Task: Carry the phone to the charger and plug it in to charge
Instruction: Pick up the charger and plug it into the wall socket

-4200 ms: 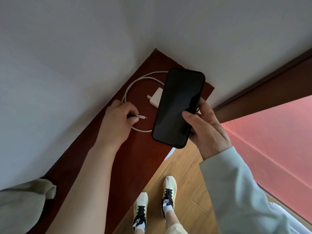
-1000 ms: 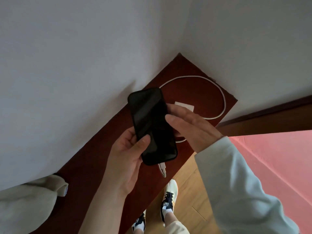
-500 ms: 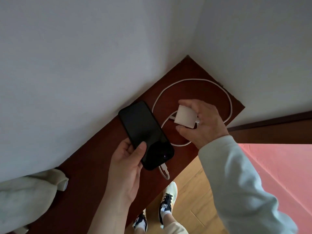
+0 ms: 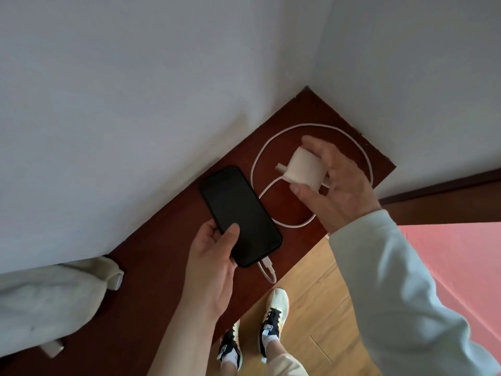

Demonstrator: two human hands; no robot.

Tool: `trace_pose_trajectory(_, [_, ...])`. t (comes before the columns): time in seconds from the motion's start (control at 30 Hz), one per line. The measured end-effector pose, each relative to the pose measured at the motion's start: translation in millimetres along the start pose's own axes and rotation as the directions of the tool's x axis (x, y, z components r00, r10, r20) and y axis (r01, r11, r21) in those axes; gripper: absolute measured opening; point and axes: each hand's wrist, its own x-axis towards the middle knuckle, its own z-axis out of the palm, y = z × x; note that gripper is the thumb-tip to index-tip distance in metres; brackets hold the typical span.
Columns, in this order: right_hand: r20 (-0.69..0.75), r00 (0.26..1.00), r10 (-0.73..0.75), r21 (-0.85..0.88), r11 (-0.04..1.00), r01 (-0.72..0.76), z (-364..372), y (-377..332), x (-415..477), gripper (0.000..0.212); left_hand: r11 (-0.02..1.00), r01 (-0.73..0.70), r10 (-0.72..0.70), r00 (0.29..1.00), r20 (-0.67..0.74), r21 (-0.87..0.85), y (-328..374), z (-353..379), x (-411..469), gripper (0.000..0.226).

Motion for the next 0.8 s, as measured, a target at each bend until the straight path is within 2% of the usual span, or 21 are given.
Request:
trace_pose_trajectory(0.1, [-0.032, 0.999, -0.039, 0.043, 0.998, 0.040, -13.7, -13.4, -1.5, 0.069, 1.000, 0.005, -0.005, 0.999, -0.032, -0.007, 0.7, 1.1, -2.8, 0.026])
trace_pose_trajectory(0.2, [-0.035, 0.999, -0.021, 0.117, 0.993, 0.025, -28.5, -25.4, -7.3, 0.070, 0.998, -0.008, 0.014, 0.995, -0.098, 0.056, -1.6, 3.6, -5.3, 0.024])
trace_pose_trajectory(0.37, [-0.052, 0.999, -0.004, 0.176, 0.984, 0.013, -52.3, -47.8, -19.6, 0.070, 0.971, -0.025, 0.057, 0.990, -0.129, 0.237, -4.9, 4.8, -5.7, 0.017])
trace_pose_trajectory(0.47, [-0.080, 0.997, 0.000, 0.250, 0.968, 0.020, -65.9, -60.5, -26.2, 0.069, 0.912, -0.046, 0.092, 0.991, -0.094, 0.407, -5.6, 3.6, -7.1, 0.016])
trace_pose_trajectory(0.53, [-0.112, 0.994, 0.000, 0.288, 0.957, 0.033, -75.4, -70.4, -31.1, 0.068, 0.885, -0.053, 0.112, 0.989, -0.100, 0.464, -4.7, 3.5, -8.6, 0.022])
trace_pose_trajectory(0.67, [-0.217, 0.976, 0.000, 0.346, 0.935, 0.077, -91.1, -89.4, -37.6, 0.068, 0.845, -0.048, 0.135, 0.983, -0.125, 0.532, 2.1, 3.0, -14.2, 0.051])
trace_pose_trajectory(0.8, [-0.320, 0.947, -0.009, 0.380, 0.915, 0.137, -106.2, -107.4, -46.2, 0.067, 0.861, -0.095, 0.174, 0.978, -0.113, 0.499, 13.0, 12.4, -25.8, 0.062])
